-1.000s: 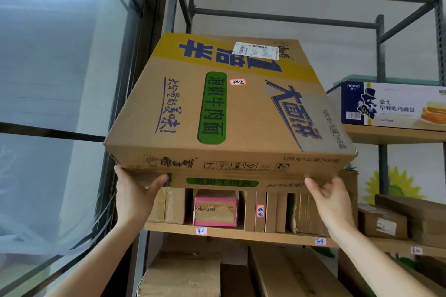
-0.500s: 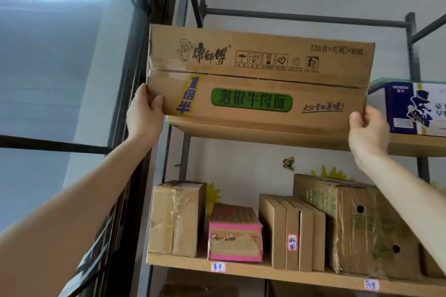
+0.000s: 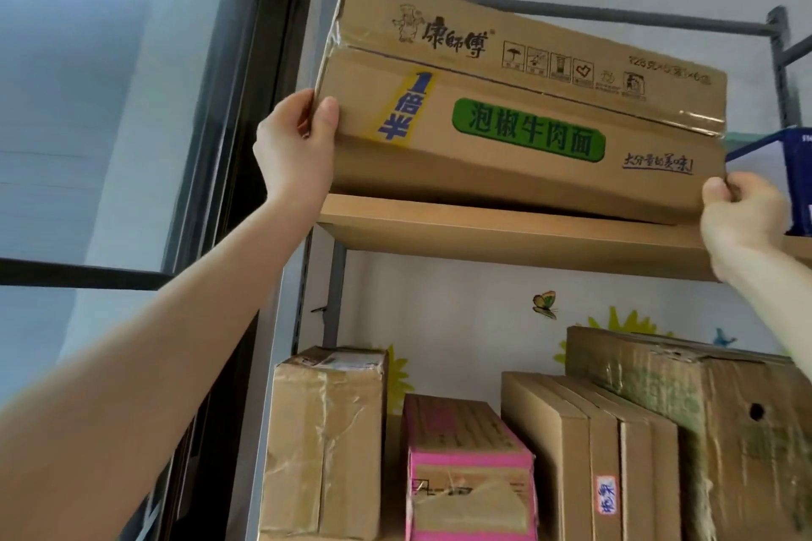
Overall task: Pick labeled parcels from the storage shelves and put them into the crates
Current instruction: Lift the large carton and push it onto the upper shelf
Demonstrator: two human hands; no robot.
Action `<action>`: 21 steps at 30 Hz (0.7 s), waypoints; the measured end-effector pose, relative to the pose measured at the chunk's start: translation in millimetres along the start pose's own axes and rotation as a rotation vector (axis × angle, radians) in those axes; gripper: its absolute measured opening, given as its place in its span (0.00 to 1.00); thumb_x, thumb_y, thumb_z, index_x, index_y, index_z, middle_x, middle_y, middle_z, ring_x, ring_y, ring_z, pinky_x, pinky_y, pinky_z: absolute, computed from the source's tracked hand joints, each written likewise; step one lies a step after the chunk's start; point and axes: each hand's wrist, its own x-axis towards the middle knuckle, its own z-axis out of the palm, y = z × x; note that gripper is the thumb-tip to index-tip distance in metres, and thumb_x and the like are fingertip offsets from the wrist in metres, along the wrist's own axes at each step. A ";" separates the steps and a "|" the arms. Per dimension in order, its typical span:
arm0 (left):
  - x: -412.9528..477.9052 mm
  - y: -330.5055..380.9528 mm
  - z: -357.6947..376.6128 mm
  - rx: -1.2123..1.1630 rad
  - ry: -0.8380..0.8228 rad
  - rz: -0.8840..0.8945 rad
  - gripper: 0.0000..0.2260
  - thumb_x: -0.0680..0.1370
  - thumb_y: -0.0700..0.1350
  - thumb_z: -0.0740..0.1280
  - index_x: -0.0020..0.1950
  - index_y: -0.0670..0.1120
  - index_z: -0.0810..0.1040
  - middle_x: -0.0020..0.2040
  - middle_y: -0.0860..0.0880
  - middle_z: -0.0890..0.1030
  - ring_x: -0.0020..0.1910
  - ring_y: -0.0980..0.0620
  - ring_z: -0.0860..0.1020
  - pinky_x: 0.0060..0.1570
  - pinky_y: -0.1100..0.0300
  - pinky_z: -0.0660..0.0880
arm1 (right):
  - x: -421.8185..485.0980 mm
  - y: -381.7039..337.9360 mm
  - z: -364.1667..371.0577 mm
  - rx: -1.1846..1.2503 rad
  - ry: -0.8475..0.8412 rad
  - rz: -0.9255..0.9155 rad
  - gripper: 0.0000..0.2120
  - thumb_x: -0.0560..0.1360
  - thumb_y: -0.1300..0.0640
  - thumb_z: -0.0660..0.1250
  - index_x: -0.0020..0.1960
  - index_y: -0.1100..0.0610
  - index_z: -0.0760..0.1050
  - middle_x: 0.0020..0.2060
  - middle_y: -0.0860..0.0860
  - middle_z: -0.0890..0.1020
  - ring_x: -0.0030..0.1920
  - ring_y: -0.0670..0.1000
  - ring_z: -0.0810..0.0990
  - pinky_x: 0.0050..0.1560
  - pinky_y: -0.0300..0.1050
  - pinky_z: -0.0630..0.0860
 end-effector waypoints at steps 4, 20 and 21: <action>-4.0 -7.2 -3.4 -0.021 -0.006 0.024 0.12 0.78 0.49 0.60 0.51 0.43 0.79 0.37 0.59 0.74 0.35 0.63 0.72 0.38 0.73 0.68 | -0.7 3.2 7.2 0.042 0.065 -0.002 0.17 0.80 0.55 0.55 0.65 0.60 0.71 0.61 0.56 0.76 0.62 0.56 0.73 0.57 0.42 0.65; -21.0 -26.5 4.0 0.060 0.004 -0.098 0.12 0.80 0.47 0.59 0.52 0.40 0.76 0.40 0.48 0.77 0.37 0.57 0.72 0.44 0.61 0.71 | -8.4 1.8 5.4 0.024 0.017 -0.071 0.18 0.81 0.58 0.53 0.68 0.60 0.68 0.64 0.58 0.73 0.66 0.57 0.71 0.65 0.49 0.67; -21.8 -28.3 6.6 0.075 0.012 -0.112 0.13 0.80 0.47 0.59 0.54 0.39 0.76 0.44 0.45 0.79 0.40 0.54 0.73 0.46 0.60 0.71 | -8.4 2.6 7.4 0.002 -0.010 -0.068 0.19 0.81 0.58 0.53 0.70 0.59 0.65 0.67 0.58 0.71 0.68 0.57 0.68 0.67 0.50 0.66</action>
